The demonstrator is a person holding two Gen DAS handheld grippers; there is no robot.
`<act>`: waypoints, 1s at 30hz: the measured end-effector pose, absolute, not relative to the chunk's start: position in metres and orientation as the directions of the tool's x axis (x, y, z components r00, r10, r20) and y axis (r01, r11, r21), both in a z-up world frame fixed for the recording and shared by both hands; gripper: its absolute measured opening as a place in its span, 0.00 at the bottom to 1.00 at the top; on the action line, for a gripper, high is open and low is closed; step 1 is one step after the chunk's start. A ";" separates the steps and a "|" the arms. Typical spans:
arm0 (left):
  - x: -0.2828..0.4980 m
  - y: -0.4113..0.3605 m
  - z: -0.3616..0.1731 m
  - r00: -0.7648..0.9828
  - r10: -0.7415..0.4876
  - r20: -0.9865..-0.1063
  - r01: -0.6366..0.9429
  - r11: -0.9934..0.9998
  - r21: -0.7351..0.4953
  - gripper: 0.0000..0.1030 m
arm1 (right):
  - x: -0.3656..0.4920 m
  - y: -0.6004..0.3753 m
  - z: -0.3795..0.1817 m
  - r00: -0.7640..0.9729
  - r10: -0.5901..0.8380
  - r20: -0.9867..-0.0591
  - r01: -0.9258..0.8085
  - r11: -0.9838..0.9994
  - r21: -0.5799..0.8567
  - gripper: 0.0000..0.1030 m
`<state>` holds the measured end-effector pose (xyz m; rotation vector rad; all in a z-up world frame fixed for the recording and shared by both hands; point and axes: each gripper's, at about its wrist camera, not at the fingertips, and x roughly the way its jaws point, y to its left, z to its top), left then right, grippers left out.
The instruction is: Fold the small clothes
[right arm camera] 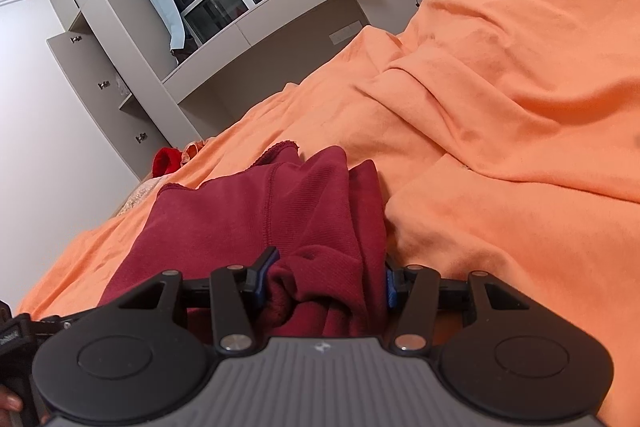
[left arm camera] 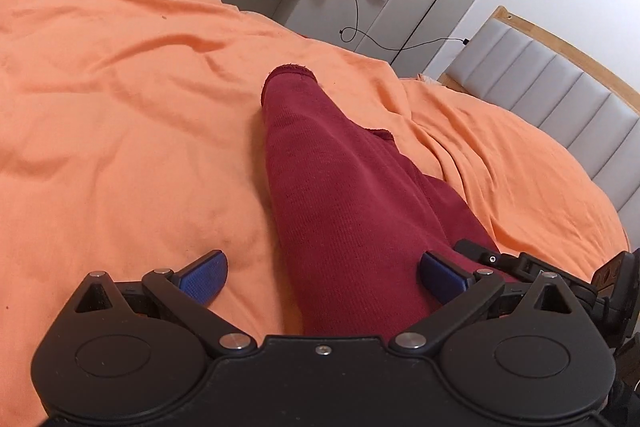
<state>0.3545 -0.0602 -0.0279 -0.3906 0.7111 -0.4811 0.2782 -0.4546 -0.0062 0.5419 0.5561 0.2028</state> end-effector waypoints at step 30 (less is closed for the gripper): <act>0.350 -0.064 -0.032 0.670 -0.526 -0.523 0.298 0.837 -0.460 1.00 | 0.278 -0.455 -0.007 0.834 0.324 -0.446 -0.039 0.841 0.539 0.54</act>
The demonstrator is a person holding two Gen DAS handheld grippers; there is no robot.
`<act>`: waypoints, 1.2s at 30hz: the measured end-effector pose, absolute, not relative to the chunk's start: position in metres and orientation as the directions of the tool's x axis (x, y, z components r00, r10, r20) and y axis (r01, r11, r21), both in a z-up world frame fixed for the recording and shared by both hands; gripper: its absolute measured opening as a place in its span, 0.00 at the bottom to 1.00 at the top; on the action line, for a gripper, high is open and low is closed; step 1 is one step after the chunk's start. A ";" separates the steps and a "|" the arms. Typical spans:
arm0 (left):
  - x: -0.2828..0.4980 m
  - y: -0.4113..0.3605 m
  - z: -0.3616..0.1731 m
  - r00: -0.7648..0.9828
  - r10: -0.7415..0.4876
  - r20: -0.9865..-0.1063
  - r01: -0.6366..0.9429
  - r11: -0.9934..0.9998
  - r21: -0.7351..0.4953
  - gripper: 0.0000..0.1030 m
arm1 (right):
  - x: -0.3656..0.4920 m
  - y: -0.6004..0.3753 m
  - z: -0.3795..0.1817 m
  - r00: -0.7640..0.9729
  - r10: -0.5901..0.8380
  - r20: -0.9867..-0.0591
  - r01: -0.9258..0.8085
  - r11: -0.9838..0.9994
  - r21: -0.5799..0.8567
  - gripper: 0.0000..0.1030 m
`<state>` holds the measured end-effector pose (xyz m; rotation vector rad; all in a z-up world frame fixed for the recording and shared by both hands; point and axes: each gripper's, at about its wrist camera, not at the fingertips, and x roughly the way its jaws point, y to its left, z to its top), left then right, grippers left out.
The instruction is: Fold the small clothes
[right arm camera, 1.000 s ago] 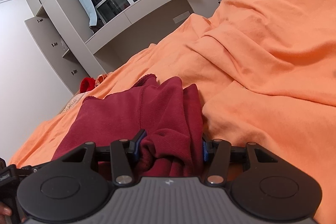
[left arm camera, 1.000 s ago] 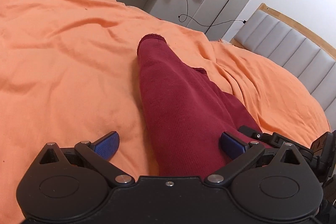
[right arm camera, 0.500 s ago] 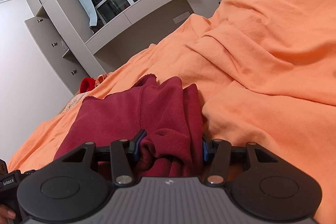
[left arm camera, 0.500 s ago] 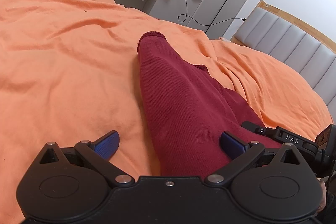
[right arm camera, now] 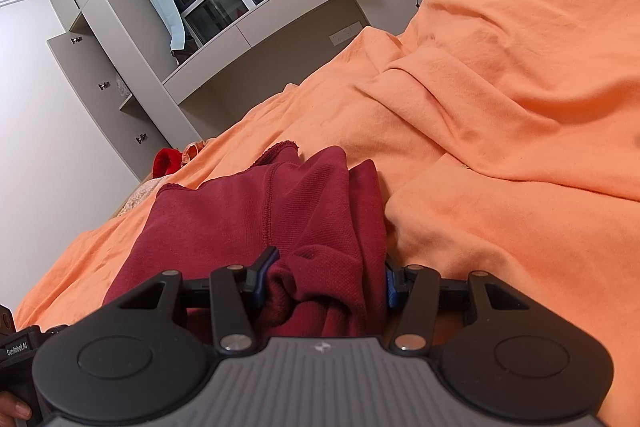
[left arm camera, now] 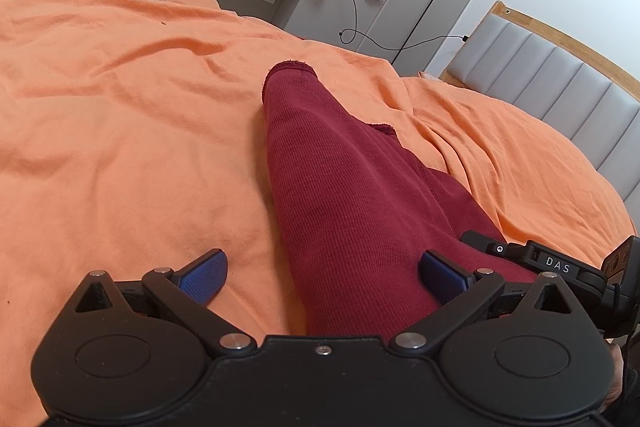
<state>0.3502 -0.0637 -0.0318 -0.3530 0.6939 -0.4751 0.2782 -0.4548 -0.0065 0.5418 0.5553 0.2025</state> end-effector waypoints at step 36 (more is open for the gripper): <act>0.343 -0.014 0.059 0.877 -0.313 -0.364 0.297 0.950 -0.101 0.26 | 0.290 -0.307 0.085 0.926 0.320 -0.198 -0.297 0.945 0.139 0.26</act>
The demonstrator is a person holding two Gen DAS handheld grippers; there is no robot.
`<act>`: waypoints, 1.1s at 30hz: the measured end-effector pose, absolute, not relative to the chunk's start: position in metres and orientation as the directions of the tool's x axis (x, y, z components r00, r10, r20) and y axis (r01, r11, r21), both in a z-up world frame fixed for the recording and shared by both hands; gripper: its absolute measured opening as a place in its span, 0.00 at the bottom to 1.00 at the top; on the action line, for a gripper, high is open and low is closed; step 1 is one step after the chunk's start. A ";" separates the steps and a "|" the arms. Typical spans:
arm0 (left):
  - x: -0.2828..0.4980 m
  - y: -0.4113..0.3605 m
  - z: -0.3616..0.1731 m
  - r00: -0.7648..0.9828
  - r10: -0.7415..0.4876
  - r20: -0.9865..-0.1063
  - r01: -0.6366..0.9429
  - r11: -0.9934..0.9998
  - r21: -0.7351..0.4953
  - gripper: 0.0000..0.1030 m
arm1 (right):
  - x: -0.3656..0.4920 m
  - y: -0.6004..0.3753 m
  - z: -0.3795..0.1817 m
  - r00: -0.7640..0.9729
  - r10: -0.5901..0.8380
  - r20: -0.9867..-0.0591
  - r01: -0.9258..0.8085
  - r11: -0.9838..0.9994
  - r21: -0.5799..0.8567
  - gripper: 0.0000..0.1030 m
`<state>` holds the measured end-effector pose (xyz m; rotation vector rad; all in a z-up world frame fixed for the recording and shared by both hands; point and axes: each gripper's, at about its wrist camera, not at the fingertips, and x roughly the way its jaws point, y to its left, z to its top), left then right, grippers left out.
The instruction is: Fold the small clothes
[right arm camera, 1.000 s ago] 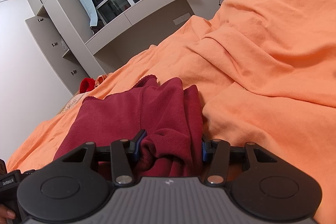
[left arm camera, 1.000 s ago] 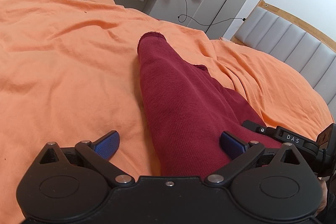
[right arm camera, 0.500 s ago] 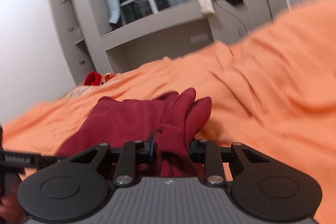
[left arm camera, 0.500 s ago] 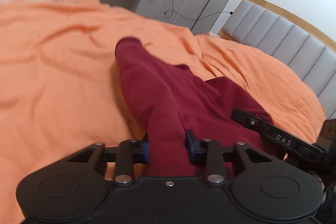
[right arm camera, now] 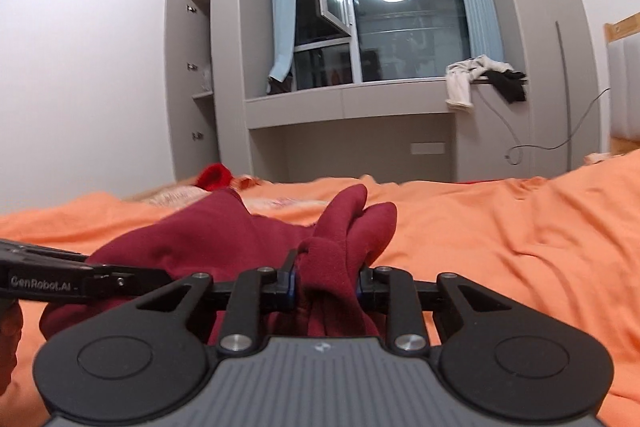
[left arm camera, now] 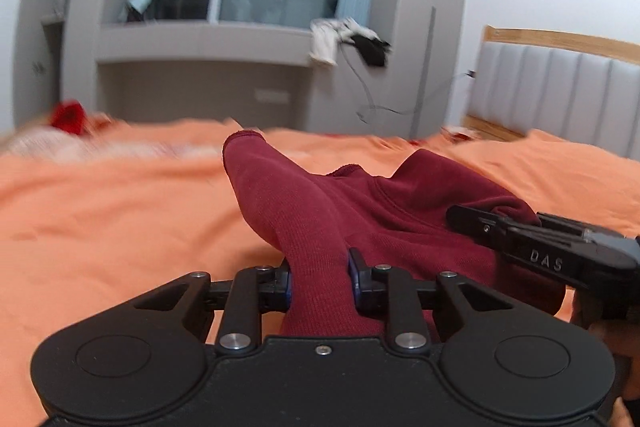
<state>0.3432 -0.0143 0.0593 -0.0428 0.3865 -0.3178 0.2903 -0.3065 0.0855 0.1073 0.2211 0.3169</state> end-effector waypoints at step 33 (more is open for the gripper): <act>0.358 0.042 0.028 0.862 -0.022 -0.507 0.019 1.000 -0.011 0.83 | 0.338 -0.258 0.047 0.889 0.270 -0.370 -0.226 0.961 0.158 0.79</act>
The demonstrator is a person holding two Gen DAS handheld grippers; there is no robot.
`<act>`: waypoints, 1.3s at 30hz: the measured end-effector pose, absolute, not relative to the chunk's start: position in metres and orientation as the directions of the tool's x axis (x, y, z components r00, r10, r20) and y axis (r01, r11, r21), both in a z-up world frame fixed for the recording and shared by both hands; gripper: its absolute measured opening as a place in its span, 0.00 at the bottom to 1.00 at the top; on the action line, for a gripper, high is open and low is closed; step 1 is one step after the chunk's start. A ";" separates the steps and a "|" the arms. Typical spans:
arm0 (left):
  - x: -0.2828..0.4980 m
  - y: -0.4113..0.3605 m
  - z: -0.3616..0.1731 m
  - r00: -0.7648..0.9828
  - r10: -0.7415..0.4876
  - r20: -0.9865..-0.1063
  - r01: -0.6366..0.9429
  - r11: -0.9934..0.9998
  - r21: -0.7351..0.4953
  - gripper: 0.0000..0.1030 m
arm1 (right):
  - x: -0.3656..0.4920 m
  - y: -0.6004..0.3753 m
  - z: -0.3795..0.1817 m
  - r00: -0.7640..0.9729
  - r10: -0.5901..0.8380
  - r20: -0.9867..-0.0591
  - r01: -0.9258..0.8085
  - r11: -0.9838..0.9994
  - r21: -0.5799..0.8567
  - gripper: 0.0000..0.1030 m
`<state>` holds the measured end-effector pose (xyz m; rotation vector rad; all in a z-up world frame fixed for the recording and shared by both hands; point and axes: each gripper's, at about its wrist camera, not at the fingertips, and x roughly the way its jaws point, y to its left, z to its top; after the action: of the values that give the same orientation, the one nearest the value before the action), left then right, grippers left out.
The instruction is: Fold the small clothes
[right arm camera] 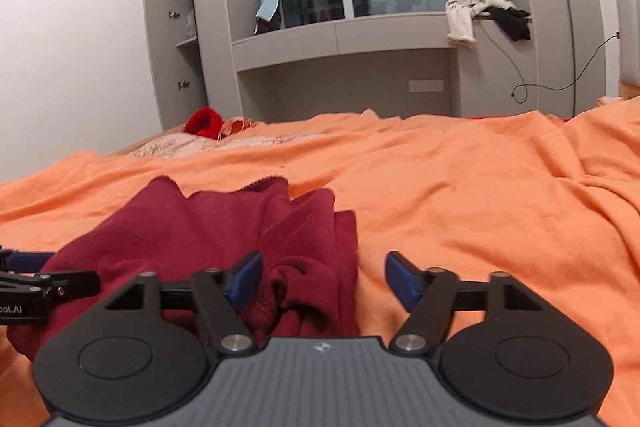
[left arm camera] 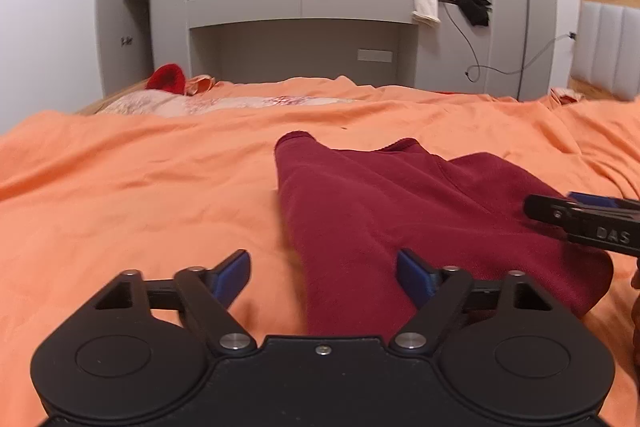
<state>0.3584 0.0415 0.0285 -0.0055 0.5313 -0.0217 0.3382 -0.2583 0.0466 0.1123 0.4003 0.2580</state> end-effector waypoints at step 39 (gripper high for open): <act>0.118 0.012 0.082 0.982 0.064 -0.180 -0.063 0.998 0.012 0.99 | 0.089 -0.315 0.091 0.953 0.304 0.000 -0.302 0.947 0.110 1.00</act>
<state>0.1183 0.0118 0.0822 0.0063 0.1810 0.0637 0.0895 -0.3149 0.0908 0.1091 0.0173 0.3087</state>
